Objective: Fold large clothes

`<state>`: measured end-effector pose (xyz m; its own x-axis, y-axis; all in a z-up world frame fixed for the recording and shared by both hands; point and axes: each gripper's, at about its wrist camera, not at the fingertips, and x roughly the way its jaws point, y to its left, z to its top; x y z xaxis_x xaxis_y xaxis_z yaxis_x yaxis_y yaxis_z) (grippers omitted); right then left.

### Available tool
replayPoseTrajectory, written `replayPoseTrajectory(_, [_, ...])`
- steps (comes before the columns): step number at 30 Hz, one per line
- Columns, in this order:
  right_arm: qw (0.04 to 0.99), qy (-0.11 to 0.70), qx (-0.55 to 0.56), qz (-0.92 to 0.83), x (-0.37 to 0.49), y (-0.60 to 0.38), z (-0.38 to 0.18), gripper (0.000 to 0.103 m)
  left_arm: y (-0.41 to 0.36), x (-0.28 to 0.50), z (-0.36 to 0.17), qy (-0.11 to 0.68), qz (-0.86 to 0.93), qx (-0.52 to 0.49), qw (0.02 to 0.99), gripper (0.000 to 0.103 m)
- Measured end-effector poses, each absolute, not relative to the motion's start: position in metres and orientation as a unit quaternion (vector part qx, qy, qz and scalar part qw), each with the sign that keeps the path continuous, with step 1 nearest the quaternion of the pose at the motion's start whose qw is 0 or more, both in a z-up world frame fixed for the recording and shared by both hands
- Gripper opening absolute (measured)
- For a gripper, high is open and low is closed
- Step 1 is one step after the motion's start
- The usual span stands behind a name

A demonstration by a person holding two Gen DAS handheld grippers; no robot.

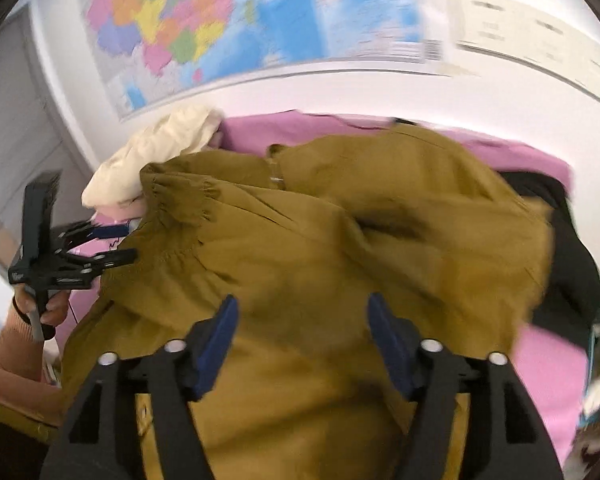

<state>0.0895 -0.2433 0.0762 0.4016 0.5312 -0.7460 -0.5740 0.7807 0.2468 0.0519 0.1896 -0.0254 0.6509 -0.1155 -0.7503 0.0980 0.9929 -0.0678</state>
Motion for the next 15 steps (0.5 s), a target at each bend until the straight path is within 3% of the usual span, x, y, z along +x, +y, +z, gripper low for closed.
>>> replayPoseTrajectory(3, [0.844,0.447,0.001,0.295,0.075,-0.282,0.072,0.071,0.205,0.019,-0.029,0.415,-0.061,-0.029,0.907,0.076])
replayPoseTrajectory(7, [0.851,0.462,0.065,0.243,0.049,-0.345,0.054,0.085,0.221,-0.014,-0.049,0.433,-0.065,-0.065,0.897,0.078])
replayPoseTrajectory(15, [0.813,0.511,0.139,0.243,-0.006,-0.392,0.007,0.085,0.215,-0.073,-0.084,0.47,-0.109,-0.121,0.868,0.078])
